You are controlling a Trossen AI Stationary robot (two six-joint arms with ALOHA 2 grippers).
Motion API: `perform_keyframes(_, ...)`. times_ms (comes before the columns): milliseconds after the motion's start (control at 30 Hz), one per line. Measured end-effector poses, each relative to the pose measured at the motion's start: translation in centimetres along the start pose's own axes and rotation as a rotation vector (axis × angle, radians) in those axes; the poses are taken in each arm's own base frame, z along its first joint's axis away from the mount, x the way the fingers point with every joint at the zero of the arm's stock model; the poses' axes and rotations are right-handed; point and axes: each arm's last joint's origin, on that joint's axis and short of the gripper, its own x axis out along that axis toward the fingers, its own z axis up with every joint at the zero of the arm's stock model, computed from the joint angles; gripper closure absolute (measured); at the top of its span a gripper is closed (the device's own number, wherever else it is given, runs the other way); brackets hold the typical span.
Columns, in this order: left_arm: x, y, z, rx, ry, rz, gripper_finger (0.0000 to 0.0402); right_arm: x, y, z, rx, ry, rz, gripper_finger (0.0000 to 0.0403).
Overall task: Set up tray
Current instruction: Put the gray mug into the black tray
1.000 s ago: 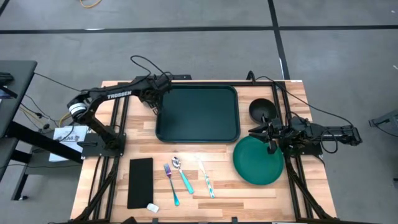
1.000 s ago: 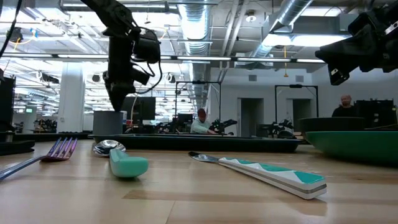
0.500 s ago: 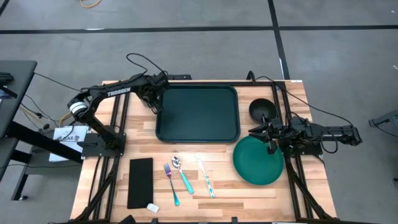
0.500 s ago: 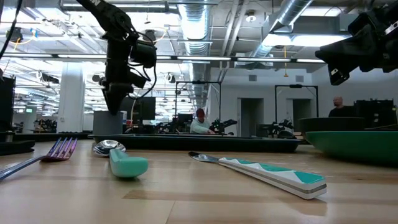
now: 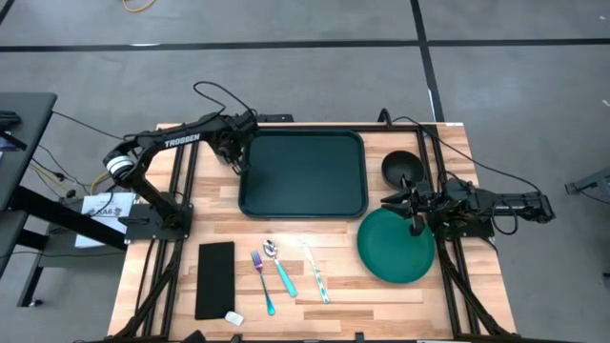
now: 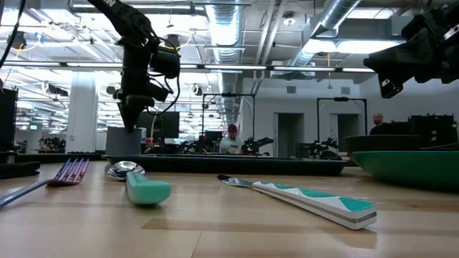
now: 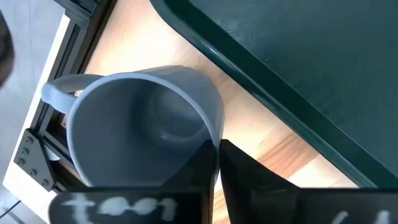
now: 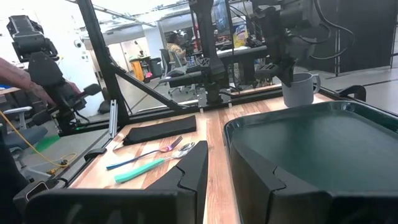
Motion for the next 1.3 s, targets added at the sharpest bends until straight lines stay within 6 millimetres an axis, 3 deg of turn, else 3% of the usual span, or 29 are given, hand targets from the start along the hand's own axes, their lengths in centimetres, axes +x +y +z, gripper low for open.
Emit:
perform_keyframes(200, -1.1, 0.3, -0.3, -0.012, -0.005, 0.022, 0.04, 0.0, 0.0, 0.0, 0.0, 0.0, 0.0, 0.0339)
perform_keyframes(367, -4.6, 1.3, 1.1, -0.035, -0.092, 0.019, 0.0401, 0.0, 0.0, 0.0, 0.0, 0.0, 0.0, 0.0339)
perform_keyframes(533, -9.5, 1.2, 4.0, -0.03, -0.305, -0.131, 0.0401, 0.0, 0.0, 0.0, 0.0, 0.0, 0.0, 0.0339)
perform_keyframes(733, -12.6, -0.7, 9.2, 0.07, -0.429, -0.186, 0.0401, 0.0, 0.0, 0.0, 0.0, 0.0, 0.0, 0.0339)
perform_keyframes(1033, -13.1, -6.4, 16.3, 0.24, -0.448, -0.216, 0.0401, 0.0, 0.0, 0.0, 0.0, 0.001, 0.0, 0.0339)
perform_keyframes(1167, -11.6, -9.3, 17.8, 0.347, -0.416, -0.215, 0.0401, 0.0, 0.0, 0.0, 0.0, 0.0, 0.0, 0.0339)
perform_keyframes(1300, -10.0, -11.8, 17.8, 0.479, -0.384, -0.208, 0.0401, 0.0, 0.0, 0.0, 0.0, 0.0, 0.0, 0.0339)
